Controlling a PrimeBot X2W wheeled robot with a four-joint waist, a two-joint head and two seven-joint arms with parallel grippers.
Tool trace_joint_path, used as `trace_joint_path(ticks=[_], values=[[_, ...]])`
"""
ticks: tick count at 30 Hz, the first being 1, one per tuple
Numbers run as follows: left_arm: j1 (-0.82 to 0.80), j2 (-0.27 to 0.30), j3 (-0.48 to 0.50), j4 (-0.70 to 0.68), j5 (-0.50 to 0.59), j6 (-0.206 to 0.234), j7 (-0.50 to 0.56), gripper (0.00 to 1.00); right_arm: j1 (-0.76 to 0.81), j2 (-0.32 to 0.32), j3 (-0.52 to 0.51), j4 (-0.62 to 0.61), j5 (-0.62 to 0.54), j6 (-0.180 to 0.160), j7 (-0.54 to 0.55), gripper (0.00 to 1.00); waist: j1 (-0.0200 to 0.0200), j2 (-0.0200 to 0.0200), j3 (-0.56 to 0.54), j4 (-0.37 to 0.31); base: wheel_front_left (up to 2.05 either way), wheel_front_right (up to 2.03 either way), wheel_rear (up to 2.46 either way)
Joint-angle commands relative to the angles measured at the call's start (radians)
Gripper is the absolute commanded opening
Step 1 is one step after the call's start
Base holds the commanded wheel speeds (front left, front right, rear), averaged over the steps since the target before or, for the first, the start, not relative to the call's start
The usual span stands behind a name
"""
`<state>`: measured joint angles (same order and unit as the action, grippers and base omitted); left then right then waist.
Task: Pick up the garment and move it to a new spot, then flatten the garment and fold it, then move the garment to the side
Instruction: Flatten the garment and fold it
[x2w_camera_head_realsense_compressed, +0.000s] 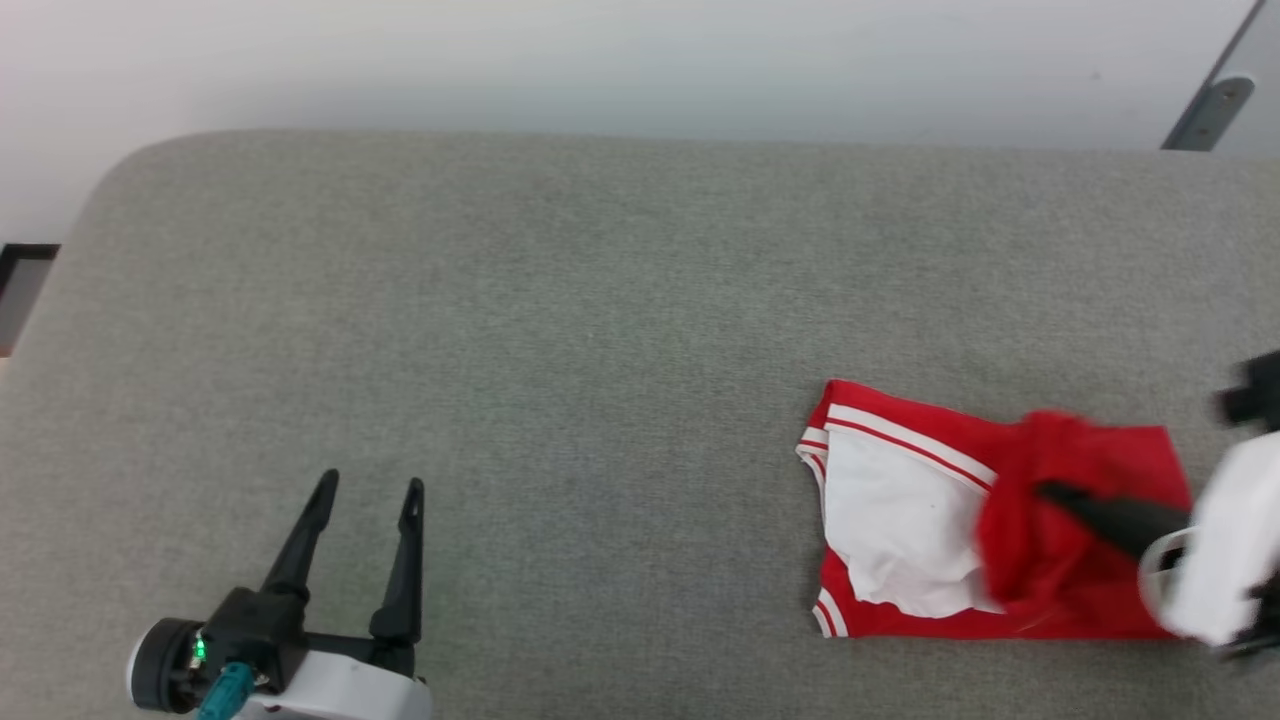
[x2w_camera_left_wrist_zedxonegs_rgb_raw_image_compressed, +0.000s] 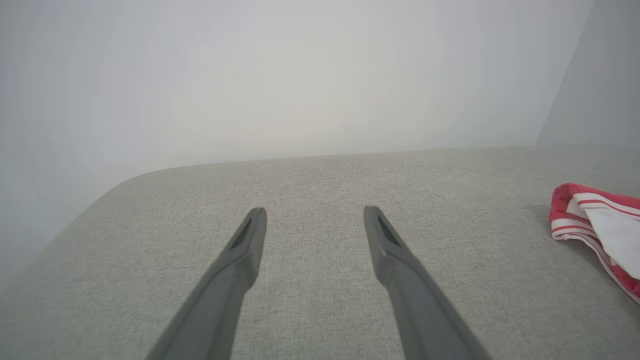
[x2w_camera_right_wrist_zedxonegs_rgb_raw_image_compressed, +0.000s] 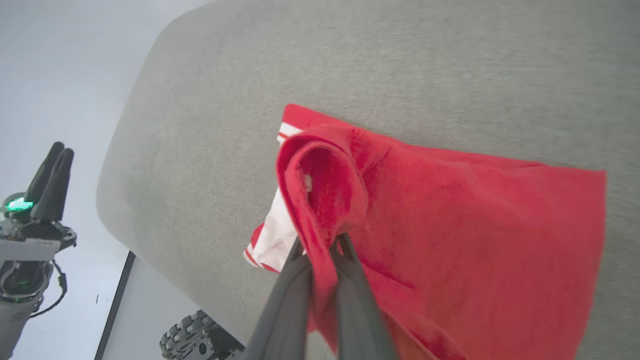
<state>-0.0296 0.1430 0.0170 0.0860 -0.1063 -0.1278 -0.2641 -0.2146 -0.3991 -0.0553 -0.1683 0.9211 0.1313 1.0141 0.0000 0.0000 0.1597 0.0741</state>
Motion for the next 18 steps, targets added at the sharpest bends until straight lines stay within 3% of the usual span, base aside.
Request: trace_joint_path(ticks=[1,10,18], values=[[0.009,-0.004,-0.005,0.001,-0.002,-0.004,0.001,1.0,-0.002,0.016,0.033,-0.011,-0.003,-0.001,0.007,0.0,0.0,0.0,-0.009,0.014,0.0,0.0,0.0],[-0.018,-0.023,-0.035,0.0,-0.008,-0.004,0.001,1.0,-0.127,0.067,0.263,0.083,-0.038,-0.001,-0.046,0.0,0.0,0.0,-0.001,0.056,0.0,0.0,0.0],[-0.044,-0.03,-0.05,0.002,-0.016,-0.004,0.001,1.0,-0.2,0.058,0.347,0.194,-0.052,-0.001,-0.14,0.0,0.0,0.0,0.039,0.077,0.0,0.0,0.0]])
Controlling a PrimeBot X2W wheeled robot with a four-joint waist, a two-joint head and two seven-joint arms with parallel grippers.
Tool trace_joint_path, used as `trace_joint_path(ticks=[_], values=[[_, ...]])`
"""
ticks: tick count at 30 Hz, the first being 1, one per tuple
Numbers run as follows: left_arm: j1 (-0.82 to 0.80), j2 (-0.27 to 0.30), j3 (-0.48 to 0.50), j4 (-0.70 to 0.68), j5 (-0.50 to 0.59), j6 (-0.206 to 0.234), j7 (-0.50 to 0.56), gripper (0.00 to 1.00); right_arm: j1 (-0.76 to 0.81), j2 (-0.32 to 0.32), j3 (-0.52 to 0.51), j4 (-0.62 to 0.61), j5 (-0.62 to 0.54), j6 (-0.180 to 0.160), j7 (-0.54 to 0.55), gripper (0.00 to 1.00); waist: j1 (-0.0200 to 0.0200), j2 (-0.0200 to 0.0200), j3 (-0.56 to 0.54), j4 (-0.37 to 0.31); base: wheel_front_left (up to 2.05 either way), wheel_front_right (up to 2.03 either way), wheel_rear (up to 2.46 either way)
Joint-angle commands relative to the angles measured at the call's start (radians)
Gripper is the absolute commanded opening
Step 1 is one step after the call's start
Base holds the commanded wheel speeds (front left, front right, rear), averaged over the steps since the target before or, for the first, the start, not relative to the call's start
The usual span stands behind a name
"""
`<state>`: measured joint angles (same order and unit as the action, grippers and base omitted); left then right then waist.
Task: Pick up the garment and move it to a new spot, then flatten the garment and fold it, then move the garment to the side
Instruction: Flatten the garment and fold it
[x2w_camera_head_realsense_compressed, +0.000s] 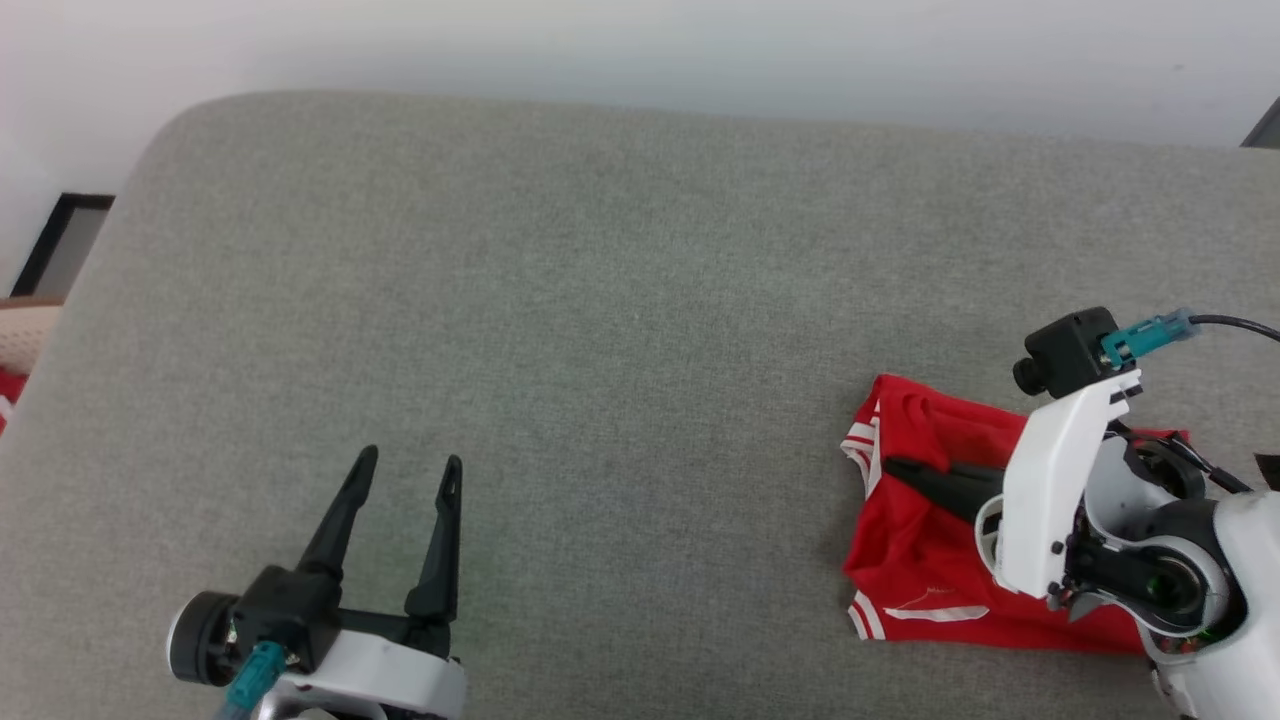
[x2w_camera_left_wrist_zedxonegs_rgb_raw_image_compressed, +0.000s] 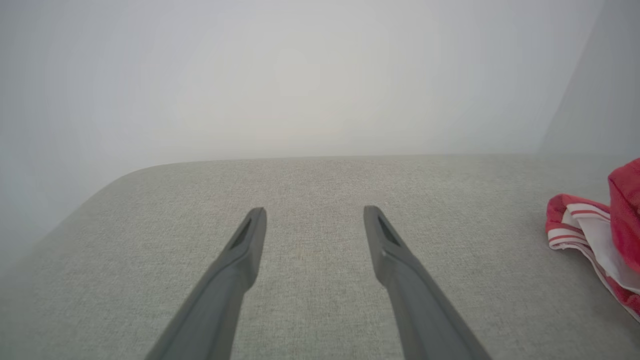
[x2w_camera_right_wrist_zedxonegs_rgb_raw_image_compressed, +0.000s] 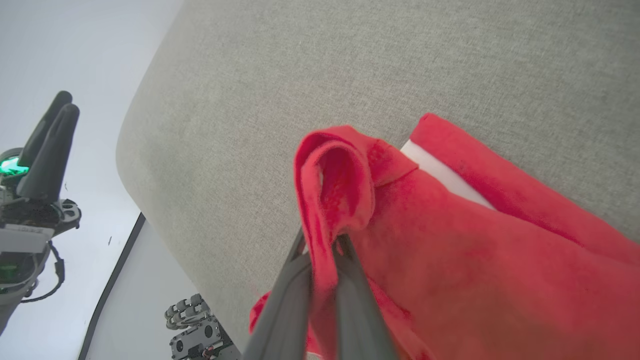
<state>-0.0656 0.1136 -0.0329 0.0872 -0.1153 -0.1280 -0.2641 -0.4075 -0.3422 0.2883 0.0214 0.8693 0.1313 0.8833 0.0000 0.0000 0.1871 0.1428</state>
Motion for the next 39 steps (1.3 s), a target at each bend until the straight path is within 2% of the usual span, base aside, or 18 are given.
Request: trace_joint_path(ticks=[1,11,12,13,14,15,19,26,32,35,39], values=[[-0.011,-0.002,0.001,0.002,-0.009,-0.004,0.001,1.0,-0.013,0.005,0.01,0.022,0.001,-0.001,-0.025,0.0,0.0,0.0,0.017,0.009,0.0,0.0,0.0],[-0.03,-0.007,-0.006,0.022,-0.016,-0.004,0.001,1.0,-0.054,-0.02,0.156,0.144,0.002,-0.001,-0.155,0.0,0.0,0.0,0.025,0.003,0.0,0.0,0.0],[-0.029,-0.004,-0.002,0.021,-0.017,-0.004,0.001,1.0,-0.058,-0.02,0.168,0.144,0.012,-0.001,-0.173,0.06,0.0,0.0,0.022,-0.001,0.0,0.0,0.0],[-0.026,-0.001,0.001,0.021,-0.018,-0.004,0.001,1.0,-0.064,-0.024,0.179,0.141,0.022,-0.001,-0.193,0.27,0.0,0.0,0.021,-0.006,0.0,0.0,0.0],[-0.022,0.003,0.007,0.02,-0.018,-0.004,0.001,1.0,-0.067,-0.029,0.189,0.141,0.031,-0.001,-0.209,0.69,0.0,0.0,0.018,-0.012,0.0,0.0,0.0],[-0.018,0.007,0.009,0.019,-0.018,-0.004,0.001,1.0,-0.071,-0.036,0.201,0.138,0.035,-0.001,-0.223,1.0,0.0,0.0,0.014,-0.018,0.0,0.0,0.0],[0.0,0.023,0.021,0.024,-0.02,-0.004,0.001,1.0,-0.077,-0.062,0.237,0.125,0.086,-0.001,-0.266,1.0,0.0,0.0,-0.012,-0.048,0.0,0.0,0.0],[0.008,0.042,0.018,0.036,-0.017,-0.004,0.001,1.0,-0.058,-0.117,0.228,0.166,0.144,-0.001,-0.38,1.0,0.0,0.0,-0.046,-0.104,0.0,0.0,0.0],[0.017,0.054,0.008,0.073,-0.037,-0.004,0.001,1.0,-0.042,-0.135,0.252,0.243,0.183,-0.001,-0.564,1.0,0.0,0.0,-0.058,-0.149,0.0,0.0,0.0],[0.026,0.052,0.023,0.089,-0.043,-0.004,0.001,1.0,-0.045,-0.158,0.297,0.291,0.136,-0.001,-0.679,1.0,0.0,0.0,-0.063,-0.169,0.0,0.0,0.0],[0.044,0.048,0.043,0.105,-0.051,-0.004,0.001,1.0,-0.045,-0.156,0.334,0.353,0.115,-0.001,-0.831,1.0,0.0,0.0,-0.072,-0.187,0.0,0.0,0.0]])
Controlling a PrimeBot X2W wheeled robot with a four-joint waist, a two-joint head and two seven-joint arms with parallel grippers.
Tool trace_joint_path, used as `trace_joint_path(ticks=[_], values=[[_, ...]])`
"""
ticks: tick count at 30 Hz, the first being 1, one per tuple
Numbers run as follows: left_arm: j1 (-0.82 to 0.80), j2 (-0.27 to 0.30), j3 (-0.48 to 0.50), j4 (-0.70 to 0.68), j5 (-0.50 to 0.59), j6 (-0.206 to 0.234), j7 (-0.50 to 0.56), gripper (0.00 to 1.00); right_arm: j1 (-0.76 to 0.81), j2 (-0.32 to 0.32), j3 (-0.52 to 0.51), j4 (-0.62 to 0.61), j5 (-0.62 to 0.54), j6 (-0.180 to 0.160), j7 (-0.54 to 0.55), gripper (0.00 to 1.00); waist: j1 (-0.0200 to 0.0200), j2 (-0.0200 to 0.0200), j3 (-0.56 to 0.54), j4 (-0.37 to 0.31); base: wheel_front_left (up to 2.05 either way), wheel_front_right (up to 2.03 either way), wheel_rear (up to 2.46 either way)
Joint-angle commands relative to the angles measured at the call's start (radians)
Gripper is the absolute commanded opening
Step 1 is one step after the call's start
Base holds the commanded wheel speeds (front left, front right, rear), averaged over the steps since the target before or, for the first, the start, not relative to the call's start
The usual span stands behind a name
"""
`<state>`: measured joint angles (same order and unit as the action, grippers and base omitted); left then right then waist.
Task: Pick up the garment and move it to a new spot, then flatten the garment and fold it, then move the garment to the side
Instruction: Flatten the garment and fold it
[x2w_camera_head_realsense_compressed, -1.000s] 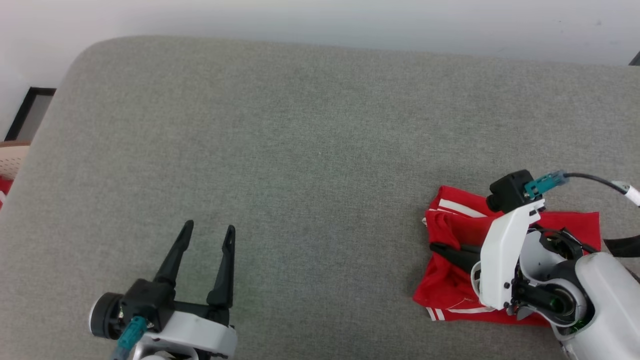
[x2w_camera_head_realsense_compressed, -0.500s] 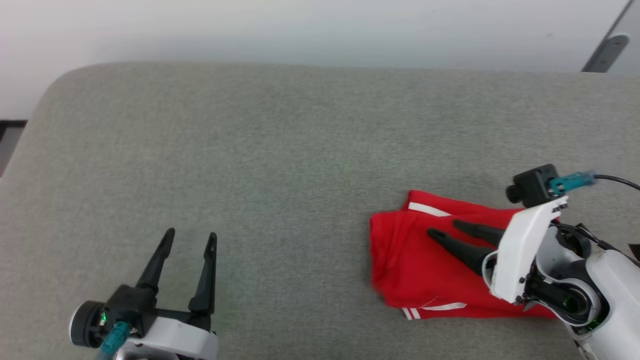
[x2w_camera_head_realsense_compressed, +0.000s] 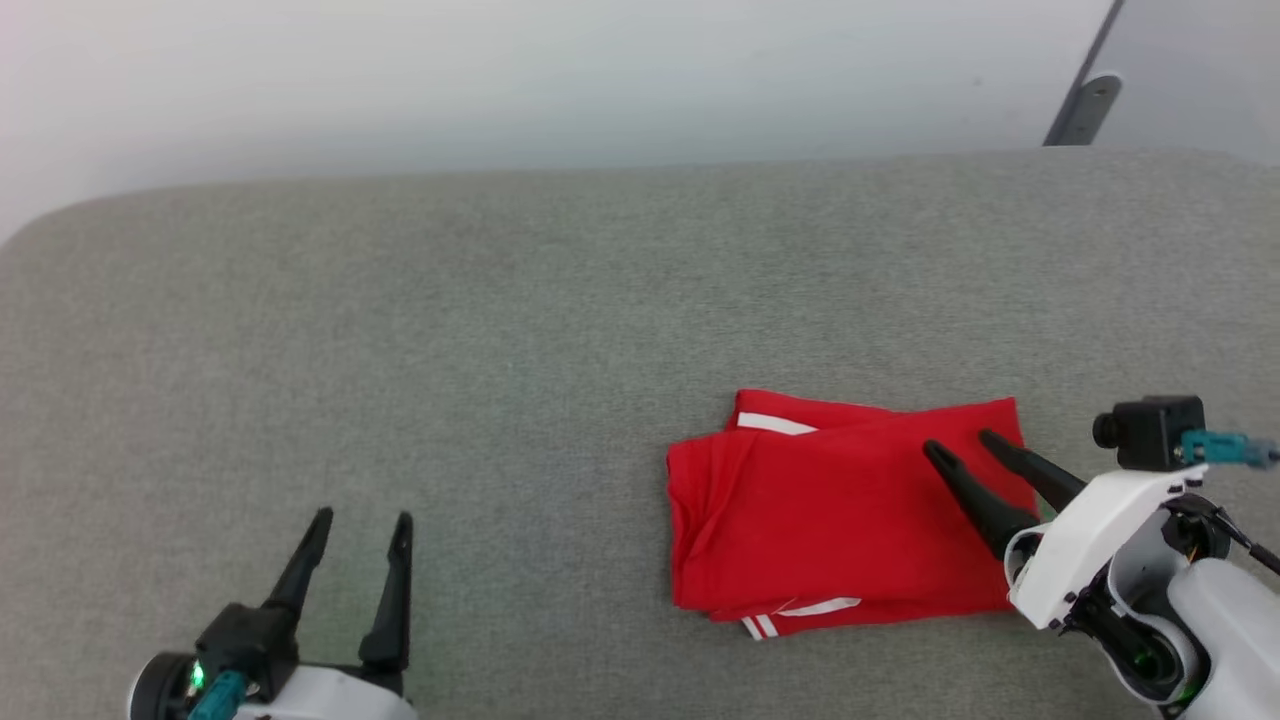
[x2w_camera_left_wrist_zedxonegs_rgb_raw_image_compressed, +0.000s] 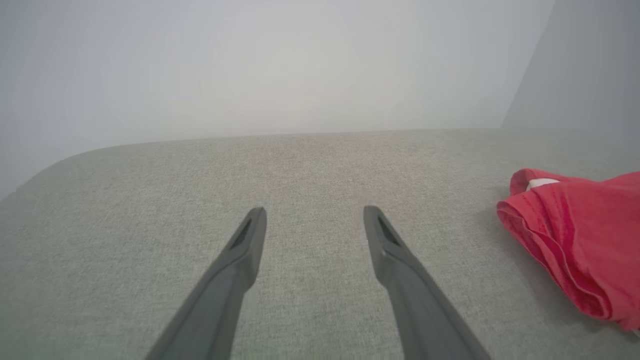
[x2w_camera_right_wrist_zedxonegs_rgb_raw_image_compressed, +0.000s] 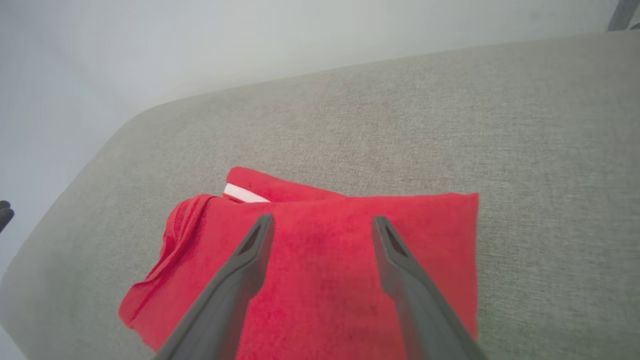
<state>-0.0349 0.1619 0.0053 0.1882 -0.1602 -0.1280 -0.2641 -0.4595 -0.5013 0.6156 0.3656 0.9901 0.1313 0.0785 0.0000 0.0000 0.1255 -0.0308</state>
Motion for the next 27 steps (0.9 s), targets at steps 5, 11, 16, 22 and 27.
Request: trace_joint_path(ticks=[5,11,16,22,27], values=[[0.038,-0.004,0.032,0.013,-0.001,-0.004,0.001,1.0,0.008,0.012,0.03,0.069,-0.05,-0.001,-0.213,1.0,0.0,0.0,-0.024,-0.026,0.0,0.0,0.0],[0.07,-0.015,0.056,0.007,-0.005,-0.004,0.001,1.0,0.035,0.02,-0.014,0.163,-0.18,-0.001,-0.335,1.0,0.0,0.0,-0.058,-0.013,0.0,0.0,0.0],[0.106,-0.013,0.066,-0.004,-0.024,-0.004,0.001,1.0,0.098,0.08,-0.193,0.176,-0.334,-0.001,-0.343,1.0,0.0,0.0,-0.094,0.005,0.0,0.0,0.0],[0.147,-0.011,0.054,-0.028,-0.017,-0.004,0.001,1.0,0.229,0.141,-0.358,0.08,-0.447,-0.001,-0.344,1.0,0.0,0.0,-0.133,0.031,0.0,0.0,0.0],[0.17,-0.004,0.047,-0.051,-0.03,-0.004,0.001,1.0,0.329,0.174,-0.455,-0.025,-0.511,-0.001,-0.344,1.0,0.0,0.0,-0.154,0.046,0.0,0.0,0.0]])
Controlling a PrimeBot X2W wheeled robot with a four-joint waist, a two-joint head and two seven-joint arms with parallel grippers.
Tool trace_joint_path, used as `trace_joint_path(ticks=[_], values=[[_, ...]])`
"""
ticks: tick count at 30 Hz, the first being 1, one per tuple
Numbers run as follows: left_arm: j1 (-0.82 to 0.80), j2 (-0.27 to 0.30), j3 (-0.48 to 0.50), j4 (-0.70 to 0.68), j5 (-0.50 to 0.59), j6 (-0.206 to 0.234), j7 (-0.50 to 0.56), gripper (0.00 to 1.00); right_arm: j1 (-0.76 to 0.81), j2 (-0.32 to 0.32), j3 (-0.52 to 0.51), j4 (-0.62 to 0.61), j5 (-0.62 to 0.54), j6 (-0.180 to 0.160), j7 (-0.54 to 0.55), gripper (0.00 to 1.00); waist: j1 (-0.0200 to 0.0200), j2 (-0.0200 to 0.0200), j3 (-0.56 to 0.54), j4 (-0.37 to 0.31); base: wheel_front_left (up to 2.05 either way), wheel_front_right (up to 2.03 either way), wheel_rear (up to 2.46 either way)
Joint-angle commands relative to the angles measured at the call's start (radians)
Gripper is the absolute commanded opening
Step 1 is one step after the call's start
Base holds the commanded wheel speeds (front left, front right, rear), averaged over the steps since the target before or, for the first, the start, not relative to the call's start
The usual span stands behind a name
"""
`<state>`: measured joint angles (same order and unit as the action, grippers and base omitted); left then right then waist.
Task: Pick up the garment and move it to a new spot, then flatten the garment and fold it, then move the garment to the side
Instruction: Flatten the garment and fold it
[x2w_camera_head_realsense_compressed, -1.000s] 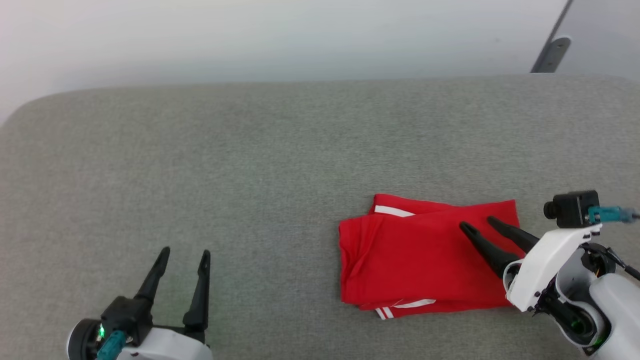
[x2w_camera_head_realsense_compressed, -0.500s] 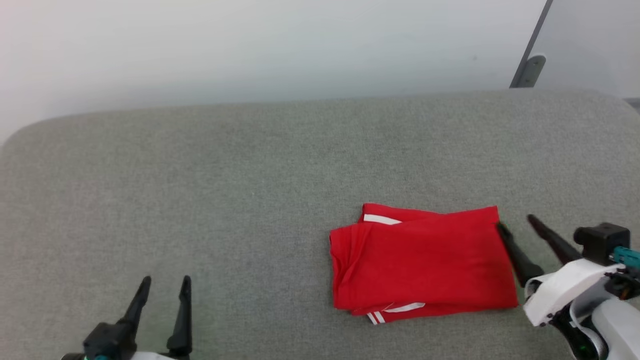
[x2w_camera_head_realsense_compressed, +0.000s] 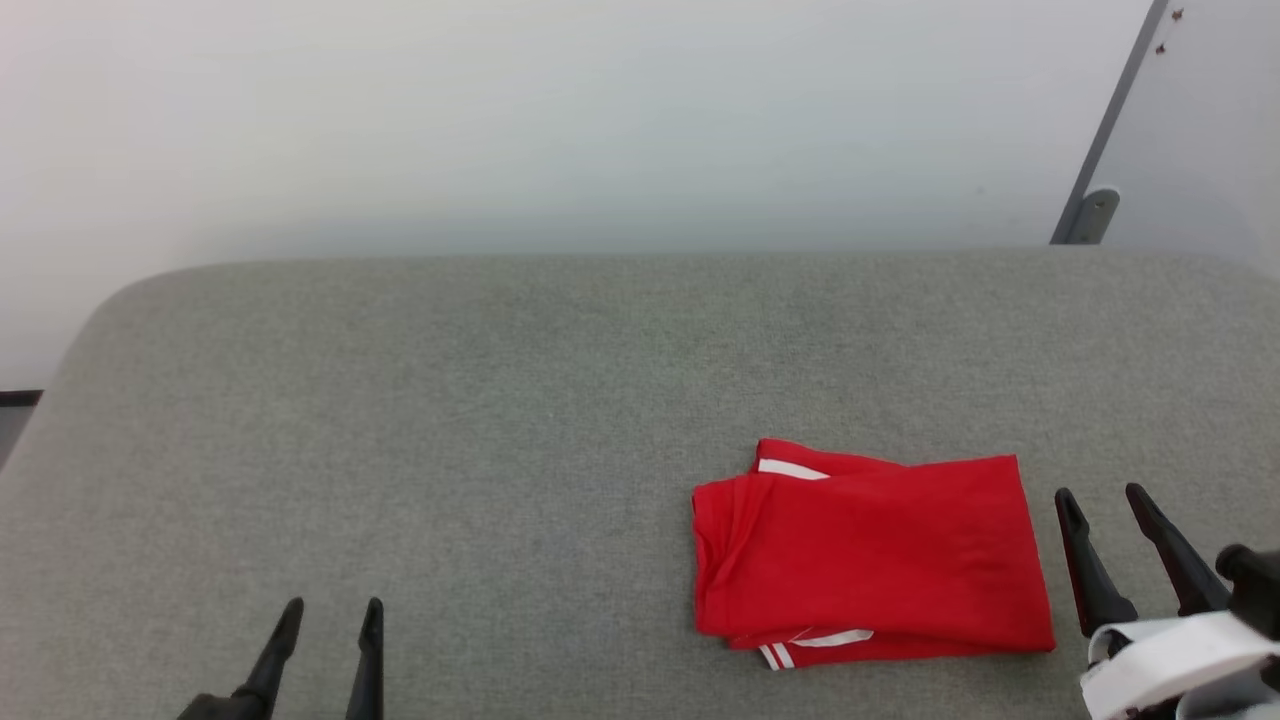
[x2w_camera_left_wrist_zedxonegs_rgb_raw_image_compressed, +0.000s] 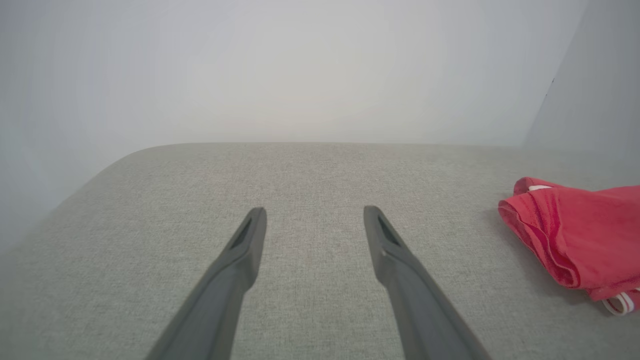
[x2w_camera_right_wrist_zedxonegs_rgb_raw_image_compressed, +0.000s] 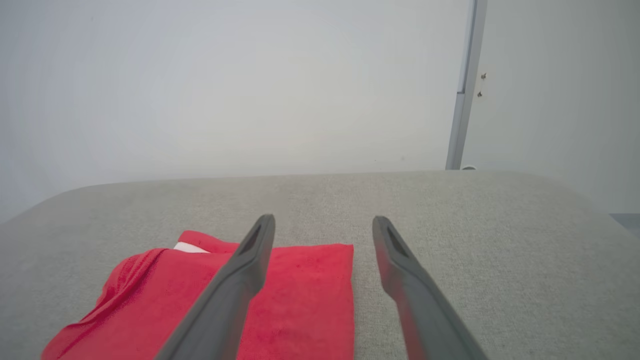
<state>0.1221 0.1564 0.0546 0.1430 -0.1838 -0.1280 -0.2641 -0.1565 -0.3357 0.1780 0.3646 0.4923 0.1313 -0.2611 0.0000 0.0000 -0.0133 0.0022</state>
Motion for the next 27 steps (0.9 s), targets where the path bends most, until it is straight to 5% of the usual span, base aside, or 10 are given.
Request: trace_joint_path(ticks=[1,27], values=[[0.017,0.003,-0.006,-0.01,-0.01,-0.004,0.001,1.0,0.042,0.013,-0.031,-0.048,-0.027,-0.001,-0.005,1.0,0.0,0.0,-0.019,0.014,0.0,0.0,0.0],[0.152,0.004,0.006,-0.193,-0.036,-0.004,0.001,1.0,0.366,0.108,-0.197,-0.412,-0.094,-0.001,0.027,1.0,0.0,0.0,-0.027,0.039,0.0,0.0,0.0]])
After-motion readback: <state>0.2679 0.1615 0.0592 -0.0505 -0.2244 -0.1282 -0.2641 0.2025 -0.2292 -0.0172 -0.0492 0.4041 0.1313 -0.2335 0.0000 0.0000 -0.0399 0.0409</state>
